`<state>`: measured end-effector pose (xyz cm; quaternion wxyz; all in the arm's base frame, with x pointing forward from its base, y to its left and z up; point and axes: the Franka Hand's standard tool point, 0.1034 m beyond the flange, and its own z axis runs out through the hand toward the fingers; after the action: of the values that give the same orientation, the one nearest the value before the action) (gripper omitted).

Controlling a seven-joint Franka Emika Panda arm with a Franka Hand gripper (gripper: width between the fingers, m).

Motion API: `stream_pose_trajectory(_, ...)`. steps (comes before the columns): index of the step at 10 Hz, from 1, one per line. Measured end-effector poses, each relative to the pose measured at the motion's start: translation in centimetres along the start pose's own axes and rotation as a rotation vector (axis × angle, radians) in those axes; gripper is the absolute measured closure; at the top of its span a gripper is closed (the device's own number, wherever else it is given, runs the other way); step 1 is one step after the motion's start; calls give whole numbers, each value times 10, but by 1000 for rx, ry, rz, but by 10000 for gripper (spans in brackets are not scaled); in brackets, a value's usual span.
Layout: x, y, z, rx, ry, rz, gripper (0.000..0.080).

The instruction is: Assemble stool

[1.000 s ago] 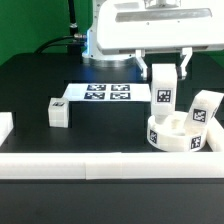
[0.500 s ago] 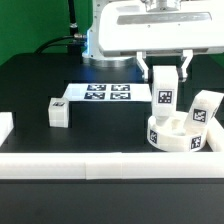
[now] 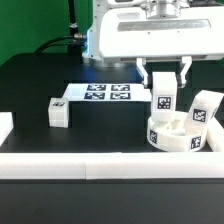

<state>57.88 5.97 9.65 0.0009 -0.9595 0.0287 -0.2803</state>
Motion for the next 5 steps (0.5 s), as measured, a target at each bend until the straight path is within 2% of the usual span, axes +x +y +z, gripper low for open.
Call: stream_pose_trajectory(5, -5, -1, 5, -1, 4, -5, 462)
